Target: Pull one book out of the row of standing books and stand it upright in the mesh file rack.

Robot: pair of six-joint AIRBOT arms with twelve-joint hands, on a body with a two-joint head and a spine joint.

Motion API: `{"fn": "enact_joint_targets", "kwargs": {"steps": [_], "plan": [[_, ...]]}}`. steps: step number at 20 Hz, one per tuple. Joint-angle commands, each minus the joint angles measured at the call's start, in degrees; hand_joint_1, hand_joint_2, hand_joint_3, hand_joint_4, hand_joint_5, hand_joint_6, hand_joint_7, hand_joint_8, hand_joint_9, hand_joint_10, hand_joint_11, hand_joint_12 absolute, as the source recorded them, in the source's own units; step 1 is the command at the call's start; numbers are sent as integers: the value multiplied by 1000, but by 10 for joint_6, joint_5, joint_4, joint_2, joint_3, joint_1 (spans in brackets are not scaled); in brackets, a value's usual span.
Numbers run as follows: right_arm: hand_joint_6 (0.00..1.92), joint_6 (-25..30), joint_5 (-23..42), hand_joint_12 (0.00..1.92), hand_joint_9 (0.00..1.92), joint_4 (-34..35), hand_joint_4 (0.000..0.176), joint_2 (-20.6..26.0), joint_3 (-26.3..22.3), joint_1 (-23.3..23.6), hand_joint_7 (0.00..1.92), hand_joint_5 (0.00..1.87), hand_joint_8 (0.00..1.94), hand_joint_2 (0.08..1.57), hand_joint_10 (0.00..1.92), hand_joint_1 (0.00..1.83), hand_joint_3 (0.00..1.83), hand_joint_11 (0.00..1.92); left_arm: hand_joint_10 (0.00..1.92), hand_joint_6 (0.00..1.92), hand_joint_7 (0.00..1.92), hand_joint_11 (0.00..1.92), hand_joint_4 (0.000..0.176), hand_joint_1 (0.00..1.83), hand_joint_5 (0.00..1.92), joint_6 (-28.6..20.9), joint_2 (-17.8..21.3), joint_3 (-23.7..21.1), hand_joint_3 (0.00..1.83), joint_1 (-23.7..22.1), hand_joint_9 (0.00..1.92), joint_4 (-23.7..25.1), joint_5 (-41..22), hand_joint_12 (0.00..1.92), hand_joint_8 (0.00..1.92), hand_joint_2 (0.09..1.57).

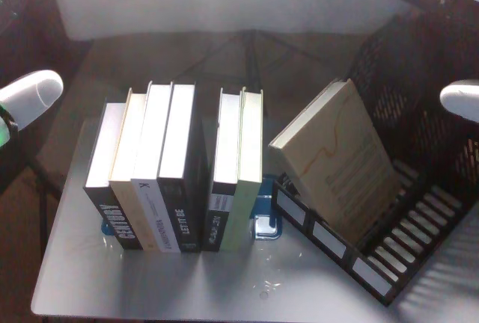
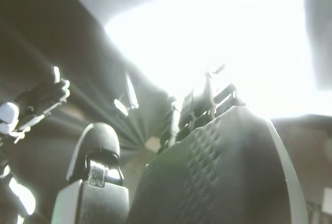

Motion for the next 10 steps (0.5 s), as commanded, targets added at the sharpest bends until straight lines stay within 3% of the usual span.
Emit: {"fn": "enact_joint_targets", "kwargs": {"steps": [1,3,4,7,8,10], "plan": [[0,-1,76,593,25,23,83,7,-1,1,0,0,0,1298,505,553,0,0,0,0,0,0,125,322,0,-2,7,-1,0,-3,0,-10,-80,0,0,1396],[0,-2,78,318,0,27,73,-3,4,-4,0,0,0,1286,529,557,0,0,0,0,0,0,127,343,0,-3,6,-2,1,-2,0,-15,-85,0,0,1399],[0,-2,79,340,0,30,67,-6,6,-7,0,0,0,1283,538,571,0,0,0,0,0,0,88,292,0,-4,5,-1,0,-2,0,-16,-82,0,0,1394],[0,-4,94,406,0,49,56,-8,7,-31,0,0,0,1284,462,628,0,0,0,0,0,0,43,181,0,-6,5,1,0,-2,0,-17,-73,0,0,1359],[0,-4,96,435,0,52,44,-9,7,-37,0,0,0,1284,398,627,0,0,0,0,0,0,41,182,0,-7,3,1,0,-2,0,-17,-72,0,0,1360],[0,-4,98,453,0,56,51,-13,9,-44,0,0,0,1279,368,612,0,0,0,5,0,0,70,174,12,-10,-2,3,0,-2,0,-19,-70,0,0,1346]]}}
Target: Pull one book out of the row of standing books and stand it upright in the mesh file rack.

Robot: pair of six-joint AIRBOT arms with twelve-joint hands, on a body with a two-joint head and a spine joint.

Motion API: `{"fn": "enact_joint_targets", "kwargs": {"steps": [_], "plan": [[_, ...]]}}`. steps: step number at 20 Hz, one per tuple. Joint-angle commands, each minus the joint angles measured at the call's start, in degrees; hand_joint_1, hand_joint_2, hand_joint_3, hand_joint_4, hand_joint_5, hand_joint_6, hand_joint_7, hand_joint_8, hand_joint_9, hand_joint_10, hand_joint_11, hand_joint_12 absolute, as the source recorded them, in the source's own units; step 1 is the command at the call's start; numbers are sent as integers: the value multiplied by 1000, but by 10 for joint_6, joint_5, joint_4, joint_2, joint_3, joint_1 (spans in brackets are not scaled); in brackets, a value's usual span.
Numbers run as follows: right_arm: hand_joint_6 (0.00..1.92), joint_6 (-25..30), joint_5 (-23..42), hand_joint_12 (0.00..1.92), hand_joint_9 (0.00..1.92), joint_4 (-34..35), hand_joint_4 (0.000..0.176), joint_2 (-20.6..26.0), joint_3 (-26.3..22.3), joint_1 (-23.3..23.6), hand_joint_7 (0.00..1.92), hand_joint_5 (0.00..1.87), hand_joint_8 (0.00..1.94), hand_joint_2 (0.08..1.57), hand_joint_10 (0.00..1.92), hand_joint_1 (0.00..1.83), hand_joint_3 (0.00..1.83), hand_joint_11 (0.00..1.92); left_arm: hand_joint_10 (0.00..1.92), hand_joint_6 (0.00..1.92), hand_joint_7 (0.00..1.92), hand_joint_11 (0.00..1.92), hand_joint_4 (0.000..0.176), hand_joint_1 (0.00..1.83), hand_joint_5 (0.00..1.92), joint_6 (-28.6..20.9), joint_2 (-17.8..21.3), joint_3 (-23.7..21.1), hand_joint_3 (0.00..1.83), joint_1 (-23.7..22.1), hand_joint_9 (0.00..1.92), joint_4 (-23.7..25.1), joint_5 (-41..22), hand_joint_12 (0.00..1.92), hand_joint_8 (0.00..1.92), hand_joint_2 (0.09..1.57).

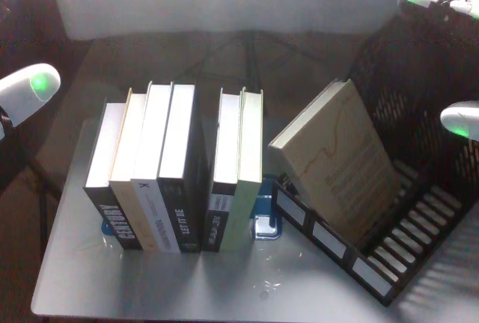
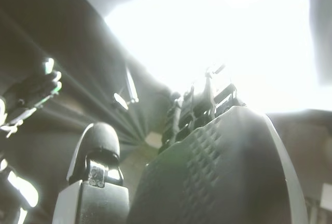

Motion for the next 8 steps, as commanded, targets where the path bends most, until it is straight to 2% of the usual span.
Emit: {"fn": "enact_joint_targets", "kwargs": {"steps": [1,4,5,6,7,8], "plan": [[0,2,75,317,0,19,48,2,2,0,0,0,0,1292,302,551,2,0,0,5,0,0,66,177,13,-5,-2,5,0,-2,0,-10,-65,0,0,1349],[0,-1,84,241,0,33,48,0,2,-16,0,0,0,1296,277,535,3,0,0,5,0,0,65,178,14,-7,-8,9,0,-3,0,-10,-61,0,0,1350],[0,-1,88,47,0,37,35,0,1,-19,0,0,0,1313,205,544,8,0,0,1,0,0,51,149,4,-7,-9,10,0,-4,0,-10,-62,0,0,1356],[0,-1,92,9,0,39,38,-1,1,-21,0,0,0,1317,168,568,8,0,0,11,0,0,43,202,28,-7,-10,10,0,-5,0,-12,-64,0,0,1363],[0,-1,96,0,0,42,50,-2,1,-26,0,0,0,1313,152,581,5,0,0,15,0,0,37,198,41,-7,-11,10,0,-6,0,-12,-65,0,0,1365],[0,-1,98,0,0,44,49,-2,1,-28,0,0,0,1314,151,585,6,0,0,17,0,0,39,179,48,-8,-13,11,0,-7,0,-12,-64,0,0,1366]]}}
